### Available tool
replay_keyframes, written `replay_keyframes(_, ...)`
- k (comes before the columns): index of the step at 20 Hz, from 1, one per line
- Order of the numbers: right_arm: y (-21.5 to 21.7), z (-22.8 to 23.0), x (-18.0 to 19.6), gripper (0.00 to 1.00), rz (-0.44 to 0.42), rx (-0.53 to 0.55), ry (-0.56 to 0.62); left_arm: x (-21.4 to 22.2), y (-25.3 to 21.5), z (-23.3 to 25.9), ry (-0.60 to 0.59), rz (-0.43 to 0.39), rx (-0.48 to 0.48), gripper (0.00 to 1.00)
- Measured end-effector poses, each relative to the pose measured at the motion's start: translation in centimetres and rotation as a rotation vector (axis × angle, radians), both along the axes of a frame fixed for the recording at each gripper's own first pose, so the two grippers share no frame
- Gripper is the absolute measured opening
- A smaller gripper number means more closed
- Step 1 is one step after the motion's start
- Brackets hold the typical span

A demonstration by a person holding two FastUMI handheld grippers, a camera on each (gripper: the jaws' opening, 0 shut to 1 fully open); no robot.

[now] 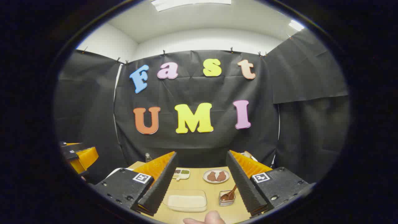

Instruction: Close the left gripper, press the button to open the rice cooker; take a wooden spoon from the chopstick holder with the right hand, scoop a spoonful of rice and pour it into the rice cooker, then put the wooden spoon back into the chopstick holder.

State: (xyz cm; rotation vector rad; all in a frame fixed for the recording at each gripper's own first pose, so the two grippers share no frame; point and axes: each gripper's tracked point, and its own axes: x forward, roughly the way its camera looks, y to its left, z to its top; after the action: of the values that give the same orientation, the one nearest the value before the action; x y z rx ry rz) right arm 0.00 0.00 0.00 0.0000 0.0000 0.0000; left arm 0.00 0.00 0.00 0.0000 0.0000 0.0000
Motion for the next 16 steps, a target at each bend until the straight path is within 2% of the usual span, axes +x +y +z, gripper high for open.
replay_keyframes(3,-0.5,0.09,0.08,1.0,-0.009,0.002,-0.003,0.18,-0.32,-0.05,0.002,-0.004,0.003,0.94)
replay_keyframes(6,-0.88,0.31,0.33,0.97,-0.01,-0.004,-0.009,0.24,-0.55,-0.12,0.003,-0.003,0.005,0.94)
replay_keyframes(9,-1.22,0.22,0.25,1.0,-0.011,0.011,-0.002,0.24,-0.58,-0.09,0.005,-0.002,0.002,0.94)
replay_keyframes(16,-0.91,0.12,0.44,0.97,0.003,0.002,-0.002,0.3,-0.51,-0.24,0.0,0.004,0.008,0.94)
